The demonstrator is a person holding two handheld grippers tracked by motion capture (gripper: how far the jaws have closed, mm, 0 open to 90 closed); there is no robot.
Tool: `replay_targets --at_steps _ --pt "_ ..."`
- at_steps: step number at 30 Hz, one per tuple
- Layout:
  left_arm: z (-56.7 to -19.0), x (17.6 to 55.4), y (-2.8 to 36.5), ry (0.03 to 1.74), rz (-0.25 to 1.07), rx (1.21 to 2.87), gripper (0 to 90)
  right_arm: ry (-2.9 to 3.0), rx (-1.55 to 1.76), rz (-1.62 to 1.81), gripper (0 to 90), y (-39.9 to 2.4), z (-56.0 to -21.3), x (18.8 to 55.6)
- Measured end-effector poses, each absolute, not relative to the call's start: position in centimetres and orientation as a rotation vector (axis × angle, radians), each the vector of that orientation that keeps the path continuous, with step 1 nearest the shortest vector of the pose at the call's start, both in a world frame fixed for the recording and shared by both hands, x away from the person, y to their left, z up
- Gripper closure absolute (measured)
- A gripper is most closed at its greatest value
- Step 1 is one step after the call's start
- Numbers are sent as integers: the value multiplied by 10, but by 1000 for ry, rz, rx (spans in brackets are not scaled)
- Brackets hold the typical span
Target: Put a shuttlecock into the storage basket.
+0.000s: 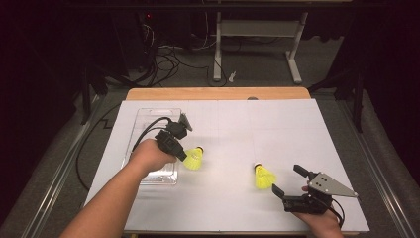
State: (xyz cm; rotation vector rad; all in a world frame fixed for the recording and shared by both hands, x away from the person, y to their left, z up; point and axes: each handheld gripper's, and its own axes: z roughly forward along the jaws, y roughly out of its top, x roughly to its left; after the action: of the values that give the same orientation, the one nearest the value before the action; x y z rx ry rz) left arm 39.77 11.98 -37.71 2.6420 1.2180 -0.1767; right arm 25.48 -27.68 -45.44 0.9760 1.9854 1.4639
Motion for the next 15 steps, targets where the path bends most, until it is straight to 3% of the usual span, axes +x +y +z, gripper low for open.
replay_targets --at_steps 15 --pt "-362 394 127 1232 -203 2630 892 1987 976 1463 17 -276 -455 255"
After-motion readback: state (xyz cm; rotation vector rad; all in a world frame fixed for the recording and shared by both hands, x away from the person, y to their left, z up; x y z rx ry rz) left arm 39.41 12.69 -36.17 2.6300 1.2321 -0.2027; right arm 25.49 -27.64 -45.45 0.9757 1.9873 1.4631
